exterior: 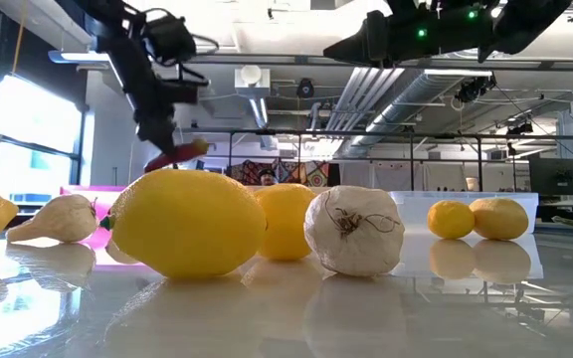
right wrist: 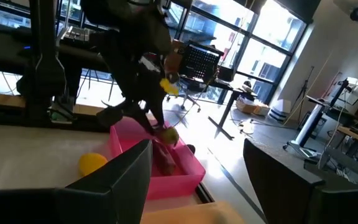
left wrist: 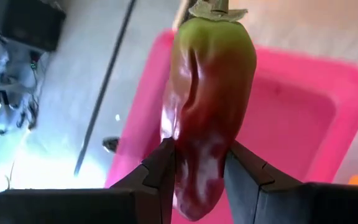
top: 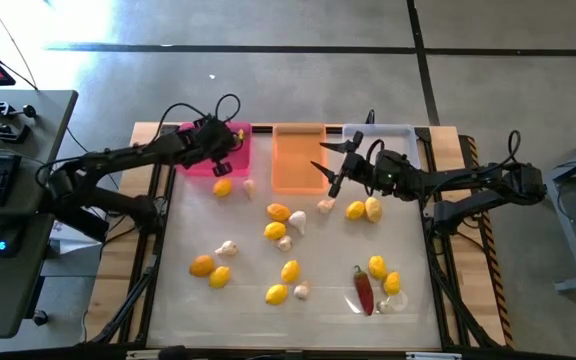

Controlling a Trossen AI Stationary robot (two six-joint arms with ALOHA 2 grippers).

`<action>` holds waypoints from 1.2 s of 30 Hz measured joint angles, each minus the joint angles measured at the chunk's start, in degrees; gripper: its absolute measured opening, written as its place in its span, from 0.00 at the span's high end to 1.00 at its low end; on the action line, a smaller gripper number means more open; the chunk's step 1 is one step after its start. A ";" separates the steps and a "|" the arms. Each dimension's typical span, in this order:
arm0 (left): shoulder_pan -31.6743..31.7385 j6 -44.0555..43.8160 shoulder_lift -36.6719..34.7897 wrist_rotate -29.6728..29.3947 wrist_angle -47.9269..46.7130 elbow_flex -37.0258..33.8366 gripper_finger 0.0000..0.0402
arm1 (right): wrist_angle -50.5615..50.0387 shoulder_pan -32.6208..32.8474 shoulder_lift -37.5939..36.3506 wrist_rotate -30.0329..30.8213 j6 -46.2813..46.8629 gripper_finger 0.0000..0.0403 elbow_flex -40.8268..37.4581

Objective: Sort produce into baskets
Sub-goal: Put the red chili pepper into the pink bin

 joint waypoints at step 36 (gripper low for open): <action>7.94 -5.10 13.09 -0.61 -0.88 0.02 0.47 | -1.69 0.00 0.02 -0.19 -0.26 0.39 -0.02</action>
